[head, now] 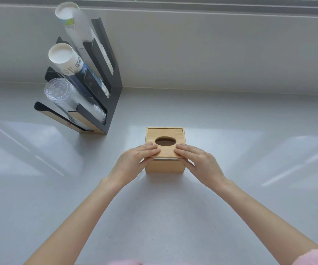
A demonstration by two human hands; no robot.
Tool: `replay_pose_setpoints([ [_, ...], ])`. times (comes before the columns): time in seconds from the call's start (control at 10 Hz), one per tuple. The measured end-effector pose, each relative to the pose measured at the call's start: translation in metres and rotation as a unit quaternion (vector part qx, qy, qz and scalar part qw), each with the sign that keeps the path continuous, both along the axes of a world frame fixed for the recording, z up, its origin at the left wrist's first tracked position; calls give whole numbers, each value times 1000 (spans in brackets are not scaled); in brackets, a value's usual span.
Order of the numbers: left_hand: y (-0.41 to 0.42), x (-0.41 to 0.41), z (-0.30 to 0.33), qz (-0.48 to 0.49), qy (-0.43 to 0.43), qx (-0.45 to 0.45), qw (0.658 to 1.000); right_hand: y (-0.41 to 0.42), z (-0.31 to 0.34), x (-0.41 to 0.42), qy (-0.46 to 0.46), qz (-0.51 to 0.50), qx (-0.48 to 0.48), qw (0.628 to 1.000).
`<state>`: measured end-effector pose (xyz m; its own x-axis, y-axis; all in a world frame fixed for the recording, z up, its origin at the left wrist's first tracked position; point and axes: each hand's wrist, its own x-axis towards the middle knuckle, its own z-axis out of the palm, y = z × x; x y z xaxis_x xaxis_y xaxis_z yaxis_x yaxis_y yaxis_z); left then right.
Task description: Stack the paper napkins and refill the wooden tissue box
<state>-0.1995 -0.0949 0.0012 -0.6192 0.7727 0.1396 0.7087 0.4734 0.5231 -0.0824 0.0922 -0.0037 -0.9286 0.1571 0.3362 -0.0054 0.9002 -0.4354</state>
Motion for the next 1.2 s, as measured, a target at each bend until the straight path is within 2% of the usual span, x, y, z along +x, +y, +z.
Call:
replay_pose_setpoints([
  [0.3, -4, 0, -5, -25, -23, -16, 999, -1, -14, 2, -23, -17, -51, 998],
  [0.4, -5, 3, -5, -23, -3, -11, 1000, -1, -17, 3, -23, -17, -66, 997],
  [0.5, -3, 6, -5, -24, 34, -10, 999, -1, -18, 4, -34, -12, -53, 998],
  [0.6, 1, 8, -7, -28, 82, -56, 995, 2, -17, 0, -47, 3, 9, 999],
  [0.7, 8, 10, -11, 6, 70, -100, 992, 2, -14, -5, -95, 1, 7, 995],
  [0.8, 11, 10, -13, 13, 62, -94, 994, 1, -16, -6, -121, -3, -2, 993],
  [1.0, 15, 5, -11, 20, 36, -111, 993, -2, -14, -9, -122, -16, -33, 992],
  [1.2, 16, 4, 0, 29, 34, -127, 991, -1, 3, -9, -166, -10, -7, 986],
])
